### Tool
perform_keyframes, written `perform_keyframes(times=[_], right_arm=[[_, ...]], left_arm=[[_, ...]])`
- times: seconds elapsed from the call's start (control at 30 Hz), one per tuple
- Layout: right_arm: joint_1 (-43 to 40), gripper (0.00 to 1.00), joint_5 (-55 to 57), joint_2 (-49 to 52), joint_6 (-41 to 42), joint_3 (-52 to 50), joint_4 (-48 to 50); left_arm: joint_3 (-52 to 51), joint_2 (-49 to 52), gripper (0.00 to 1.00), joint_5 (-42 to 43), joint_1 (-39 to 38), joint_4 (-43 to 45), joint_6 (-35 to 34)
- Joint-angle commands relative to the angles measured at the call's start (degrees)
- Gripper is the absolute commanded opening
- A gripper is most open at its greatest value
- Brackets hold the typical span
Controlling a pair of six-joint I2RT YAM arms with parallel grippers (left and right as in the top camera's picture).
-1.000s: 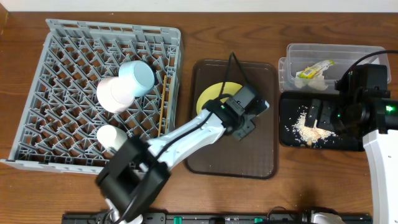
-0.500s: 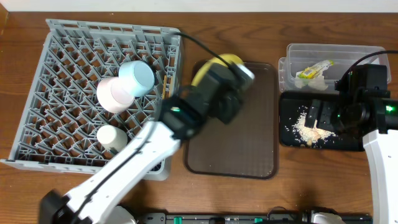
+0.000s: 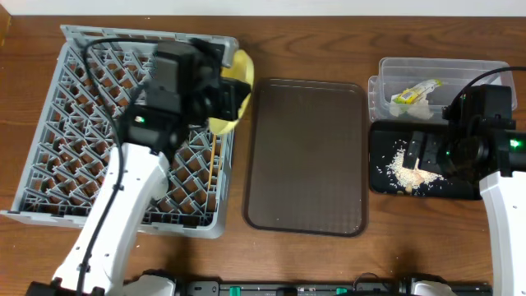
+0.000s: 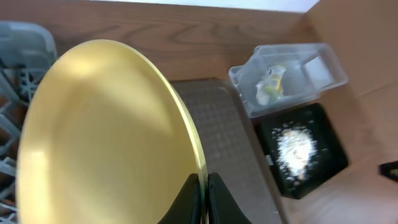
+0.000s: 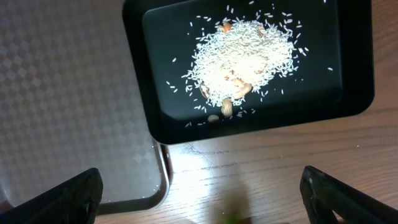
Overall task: Sort waste into correct bins and load items into the dishwasher
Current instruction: 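Lift the yellow plate and stand it upright in the rack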
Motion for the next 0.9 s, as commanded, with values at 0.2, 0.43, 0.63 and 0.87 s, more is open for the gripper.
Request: perform_keyframes(times=[0.2, 0.43, 0.63, 0.87], right_arm=[[-0.2, 0.99, 0.3, -0.2, 0.4, 0.7, 0.0], [-0.2, 0.99, 0.3, -0.2, 0.4, 0.7, -0.2], [-0.2, 0.99, 0.3, -0.2, 0.4, 0.7, 0.0], [0.9, 0.99, -8.3, -0.2, -7.2, 0.7, 5.7]], left_arm=[[-0.2, 7.4, 0.06, 20.8, 12.3, 0.3, -4.9], [-0.2, 12.0, 0.22, 22.0, 15.6, 0.2, -5.2], [-0.2, 11.4, 0.67, 20.4, 19.3, 0.2, -3.7], [-0.2, 5.1, 0.84, 4.8, 22.3, -5.8, 0.3]])
